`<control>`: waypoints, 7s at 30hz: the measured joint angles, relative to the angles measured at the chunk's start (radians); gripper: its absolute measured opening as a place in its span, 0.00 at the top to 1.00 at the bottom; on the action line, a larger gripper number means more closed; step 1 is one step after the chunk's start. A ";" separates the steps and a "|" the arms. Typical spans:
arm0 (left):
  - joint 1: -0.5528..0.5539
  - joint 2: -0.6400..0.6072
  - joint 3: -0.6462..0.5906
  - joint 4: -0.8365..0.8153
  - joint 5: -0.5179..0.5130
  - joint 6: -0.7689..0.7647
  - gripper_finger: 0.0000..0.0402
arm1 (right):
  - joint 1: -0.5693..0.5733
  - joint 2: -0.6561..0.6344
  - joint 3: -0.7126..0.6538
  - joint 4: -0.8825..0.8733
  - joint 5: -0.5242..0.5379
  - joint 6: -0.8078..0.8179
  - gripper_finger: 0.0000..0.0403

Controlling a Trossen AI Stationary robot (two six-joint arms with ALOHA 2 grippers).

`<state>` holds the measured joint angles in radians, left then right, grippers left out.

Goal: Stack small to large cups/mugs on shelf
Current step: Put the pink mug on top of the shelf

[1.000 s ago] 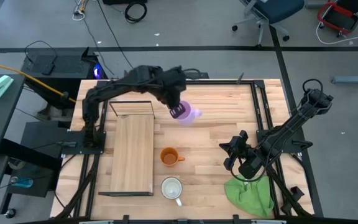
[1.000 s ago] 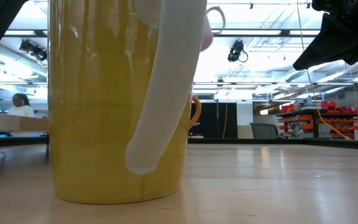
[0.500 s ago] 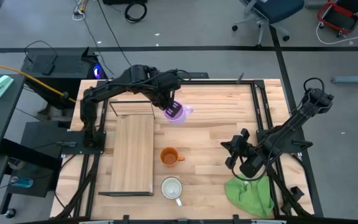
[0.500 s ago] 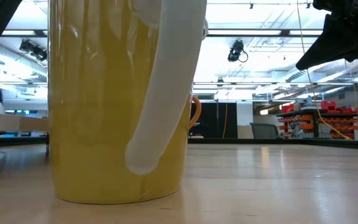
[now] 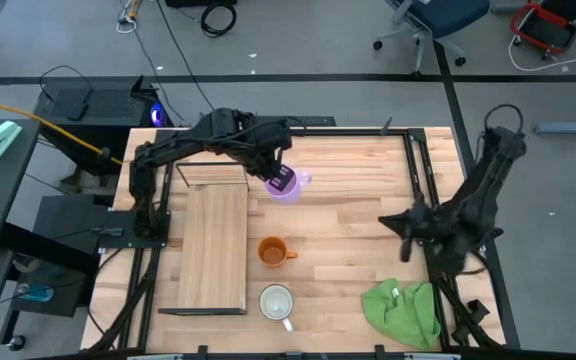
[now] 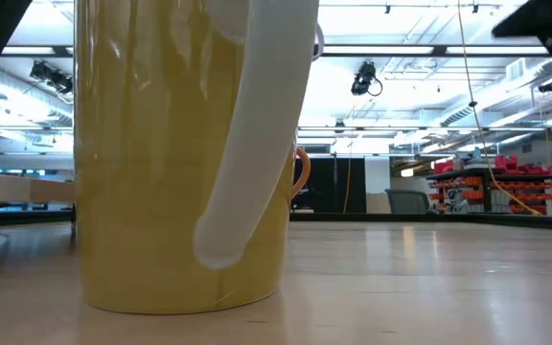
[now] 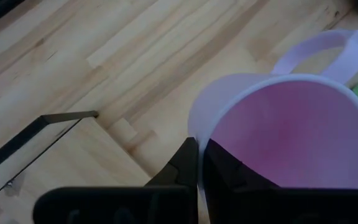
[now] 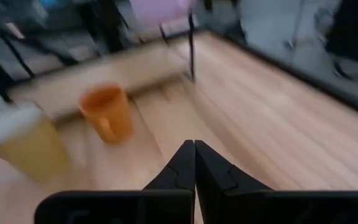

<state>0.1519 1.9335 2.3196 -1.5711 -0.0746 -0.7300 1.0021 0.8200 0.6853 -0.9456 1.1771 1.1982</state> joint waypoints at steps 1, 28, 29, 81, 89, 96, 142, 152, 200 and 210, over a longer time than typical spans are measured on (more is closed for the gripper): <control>-0.003 0.000 0.000 0.000 0.000 0.000 0.97 | 0.039 -0.032 -0.009 -0.002 0.039 0.002 0.98; -0.084 -0.018 0.000 0.000 -0.045 -0.072 0.97 | 0.313 -0.219 -0.093 0.534 -0.020 -0.720 0.99; -0.086 -0.019 0.000 0.000 -0.051 -0.072 0.97 | 0.311 -0.219 -0.101 0.537 -0.026 -0.722 0.99; 0.113 -0.704 -1.157 0.223 -0.074 0.143 0.97 | 0.308 -0.211 -0.135 0.469 -0.027 -0.650 0.96; 0.202 -0.755 -1.266 0.343 0.018 0.256 0.97 | 0.308 -0.211 -0.135 0.461 -0.027 -0.644 0.96; 0.269 -0.800 -1.325 0.356 0.035 0.314 0.97 | 0.308 -0.211 -0.135 0.459 -0.027 -0.648 0.96; 0.247 -0.809 -1.389 0.402 0.042 0.503 0.97 | 0.308 -0.211 -0.135 0.412 -0.030 -0.606 0.96; 0.247 -0.808 -1.389 0.410 0.019 0.566 0.97 | 0.308 -0.211 -0.135 0.411 -0.030 -0.606 0.96; 0.249 -0.956 -1.415 0.436 0.099 0.361 0.75 | 0.308 -0.211 -0.135 0.407 -0.038 -0.606 0.96; 0.248 -1.127 -1.415 0.432 0.103 0.170 0.76 | 0.308 -0.211 -0.135 0.407 -0.038 -0.606 0.96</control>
<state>0.3996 0.8065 0.9043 -1.1394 0.0286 -0.5599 1.3102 0.6086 0.5503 -0.5381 1.1389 0.5919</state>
